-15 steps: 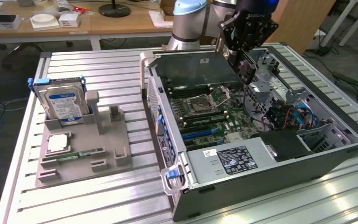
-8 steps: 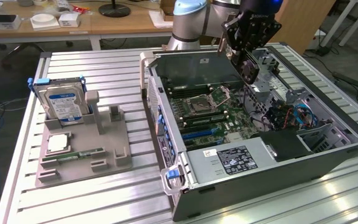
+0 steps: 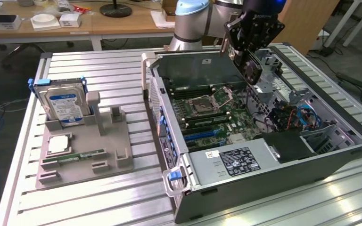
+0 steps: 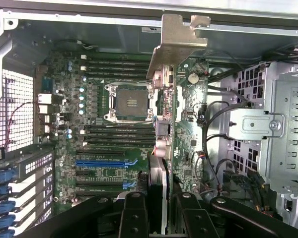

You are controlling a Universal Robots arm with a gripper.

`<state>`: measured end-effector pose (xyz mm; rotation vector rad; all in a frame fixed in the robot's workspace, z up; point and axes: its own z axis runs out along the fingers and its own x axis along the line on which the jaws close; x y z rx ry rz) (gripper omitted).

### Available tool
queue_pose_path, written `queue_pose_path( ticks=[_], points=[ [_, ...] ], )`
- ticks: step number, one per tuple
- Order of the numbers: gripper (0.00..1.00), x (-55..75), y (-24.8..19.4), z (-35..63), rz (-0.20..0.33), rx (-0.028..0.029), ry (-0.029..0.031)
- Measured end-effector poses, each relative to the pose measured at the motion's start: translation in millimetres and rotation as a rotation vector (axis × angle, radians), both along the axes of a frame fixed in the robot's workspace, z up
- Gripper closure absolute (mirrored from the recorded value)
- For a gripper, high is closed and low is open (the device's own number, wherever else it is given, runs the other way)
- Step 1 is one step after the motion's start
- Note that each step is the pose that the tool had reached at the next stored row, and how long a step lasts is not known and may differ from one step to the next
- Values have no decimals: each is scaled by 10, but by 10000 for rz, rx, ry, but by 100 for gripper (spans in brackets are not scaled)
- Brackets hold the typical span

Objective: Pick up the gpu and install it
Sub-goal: 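Insert the gpu into the slot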

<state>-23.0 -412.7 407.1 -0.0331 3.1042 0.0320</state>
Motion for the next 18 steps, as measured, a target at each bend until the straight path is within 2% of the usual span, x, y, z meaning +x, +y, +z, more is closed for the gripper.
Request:
queue_pose_path(
  ticks=[7,18],
  points=[
    [73,0,0,0,215,2,0],
    [73,1,-1,0,1272,17,1]
  ],
)
